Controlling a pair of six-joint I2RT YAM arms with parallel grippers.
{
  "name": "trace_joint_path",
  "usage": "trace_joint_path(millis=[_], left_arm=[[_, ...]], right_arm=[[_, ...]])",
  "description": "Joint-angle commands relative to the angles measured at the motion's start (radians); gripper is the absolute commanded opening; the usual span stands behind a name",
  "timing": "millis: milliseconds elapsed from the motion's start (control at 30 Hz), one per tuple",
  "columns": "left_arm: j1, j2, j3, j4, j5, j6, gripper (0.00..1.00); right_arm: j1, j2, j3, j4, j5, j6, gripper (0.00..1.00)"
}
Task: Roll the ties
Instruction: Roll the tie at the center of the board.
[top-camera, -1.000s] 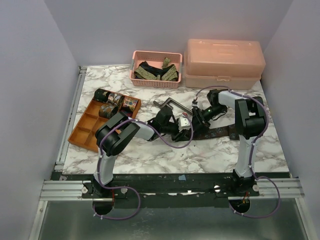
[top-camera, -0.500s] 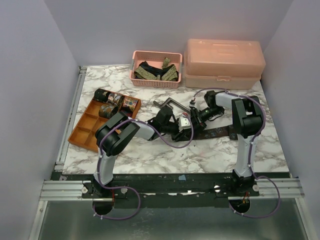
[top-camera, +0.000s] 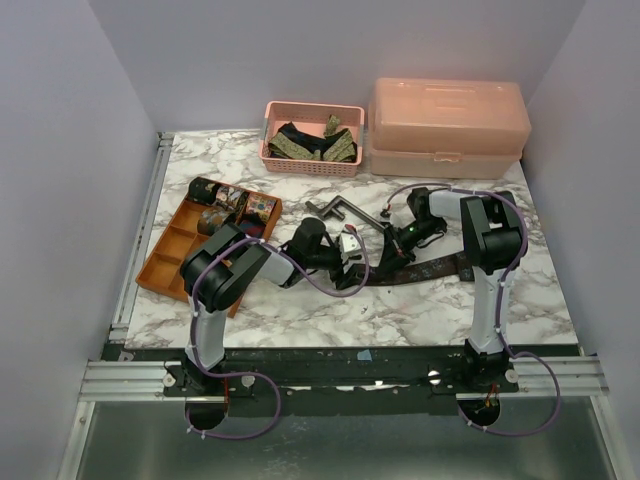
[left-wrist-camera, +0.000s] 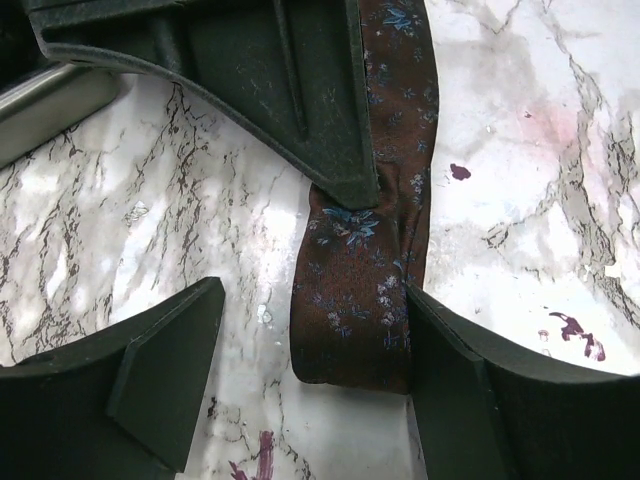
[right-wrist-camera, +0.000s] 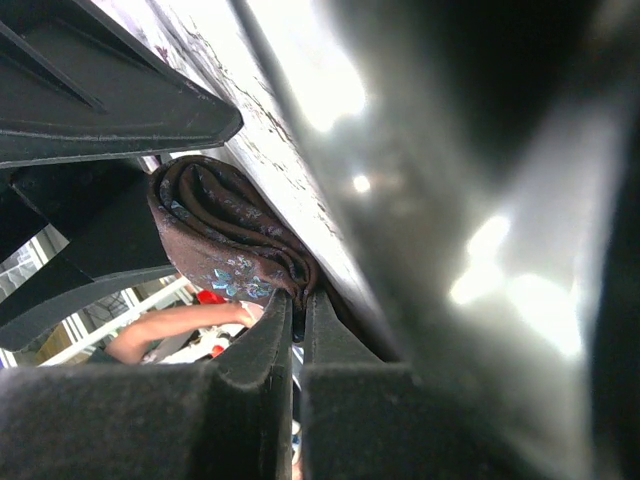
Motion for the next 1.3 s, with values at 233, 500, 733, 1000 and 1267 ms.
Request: trace_joint_path(millis=[233,500,733,1000,1267], left_arm=[[-0.05,-0.007,0.0,-0.036,-0.015,0.037,0.75],[-0.094,0.055,0.111,-0.214,-0.198,0.083,0.73],[-0.089,0.037,0.083,-0.298,-0.234,0.127,0.65],[-0.087,0.057,0.108,-0.356,-0.285,0.151,0.39],[-0.081,0.049,0.1,-0.359,-0.251,0.148,0.52]], right_arm=[[0.011,0.046,0.017,0.11,0.301,-0.054,0.0],[0.017,0.063,0.128,0.066,0.249,-0.068,0.01],[0.018,0.027,0.186,-0.014,0.201,-0.092,0.0],[0.025,-0.068,0.179,-0.136,0.075,-0.097,0.0],[0.024,-0.005,0.113,-0.024,0.229,-0.078,0.0]])
